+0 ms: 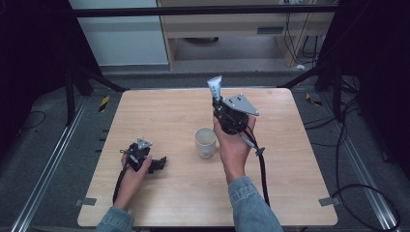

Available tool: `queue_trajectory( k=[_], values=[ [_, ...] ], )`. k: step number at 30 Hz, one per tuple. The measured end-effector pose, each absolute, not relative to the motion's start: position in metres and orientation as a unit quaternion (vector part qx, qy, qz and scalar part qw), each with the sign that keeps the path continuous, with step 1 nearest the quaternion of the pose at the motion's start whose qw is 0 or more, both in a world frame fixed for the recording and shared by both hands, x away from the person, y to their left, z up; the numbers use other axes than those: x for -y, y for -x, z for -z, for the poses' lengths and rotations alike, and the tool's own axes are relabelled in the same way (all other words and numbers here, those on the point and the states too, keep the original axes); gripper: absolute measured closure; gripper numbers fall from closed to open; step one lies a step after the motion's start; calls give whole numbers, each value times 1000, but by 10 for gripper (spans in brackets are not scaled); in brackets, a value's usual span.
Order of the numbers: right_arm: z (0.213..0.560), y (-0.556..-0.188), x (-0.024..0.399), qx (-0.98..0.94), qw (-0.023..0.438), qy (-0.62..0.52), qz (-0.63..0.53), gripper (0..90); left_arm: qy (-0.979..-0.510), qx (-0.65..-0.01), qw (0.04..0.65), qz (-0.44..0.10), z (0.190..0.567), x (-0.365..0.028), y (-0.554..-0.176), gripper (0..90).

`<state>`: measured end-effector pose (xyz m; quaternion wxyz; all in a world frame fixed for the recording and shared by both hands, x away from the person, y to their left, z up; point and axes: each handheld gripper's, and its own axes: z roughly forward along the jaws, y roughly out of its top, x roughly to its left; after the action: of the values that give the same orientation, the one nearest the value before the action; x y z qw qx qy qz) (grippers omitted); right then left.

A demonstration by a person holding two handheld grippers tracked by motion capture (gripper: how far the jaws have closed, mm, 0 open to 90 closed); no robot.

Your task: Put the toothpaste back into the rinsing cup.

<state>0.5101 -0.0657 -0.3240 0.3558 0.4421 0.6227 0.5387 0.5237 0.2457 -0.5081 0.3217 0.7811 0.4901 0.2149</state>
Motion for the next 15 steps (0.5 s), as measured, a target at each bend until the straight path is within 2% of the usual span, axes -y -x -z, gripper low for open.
queue_trajectory(
  k=[15],
  values=[
    [337, -509, 48, -613, 364, -420, -562, 783, -783, -489, 320, -214, 508, -246, -523, 0]
  ],
)
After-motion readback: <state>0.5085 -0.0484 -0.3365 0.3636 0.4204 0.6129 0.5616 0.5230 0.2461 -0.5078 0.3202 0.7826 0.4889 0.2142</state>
